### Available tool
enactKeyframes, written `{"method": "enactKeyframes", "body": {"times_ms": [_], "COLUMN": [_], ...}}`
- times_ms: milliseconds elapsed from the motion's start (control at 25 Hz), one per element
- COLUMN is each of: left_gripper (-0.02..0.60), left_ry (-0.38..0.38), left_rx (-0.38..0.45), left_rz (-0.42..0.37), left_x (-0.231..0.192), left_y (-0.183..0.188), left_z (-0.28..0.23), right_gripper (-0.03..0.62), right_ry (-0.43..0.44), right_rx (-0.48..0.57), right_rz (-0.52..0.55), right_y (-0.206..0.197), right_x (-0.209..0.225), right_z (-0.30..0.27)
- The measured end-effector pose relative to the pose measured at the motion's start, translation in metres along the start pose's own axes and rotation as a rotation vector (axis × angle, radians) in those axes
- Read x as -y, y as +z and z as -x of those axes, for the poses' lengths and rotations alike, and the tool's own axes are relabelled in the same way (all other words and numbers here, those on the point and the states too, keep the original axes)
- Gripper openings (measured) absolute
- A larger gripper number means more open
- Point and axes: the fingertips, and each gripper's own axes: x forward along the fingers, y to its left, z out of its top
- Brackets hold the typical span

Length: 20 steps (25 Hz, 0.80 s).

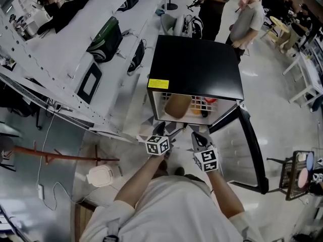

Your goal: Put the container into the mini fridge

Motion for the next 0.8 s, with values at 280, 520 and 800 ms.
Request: {"method": "enactKeyframes", "body": {"times_ms": [280,520,800], "left_gripper": [0.384,0.239,0.239], "left_ry": [0.089,0.178,0.212], "left_rx": [-0.009,-0.008,-0.016], "left_rz": [-0.260,-0.286,-0.290], "left_x": [-0.002,-0.011,-0.015], "left_y": [0.005,0.012,0.021], "left_z": [-0.008,-0.021,-0.045], "right_gripper": [0.006,0.006,0.006], "right_ry": [-0.024,-0.037,-0.046], "right_rx": [-0.007,-0.020,-0.023], "right_rz": [-0.009,-0.022,-0.035], "right_y": [-0.004,-0.013,-0.019], "right_x": [0.011,0.020,0.032], "right_z": [0.008,0.014,0.021]}}
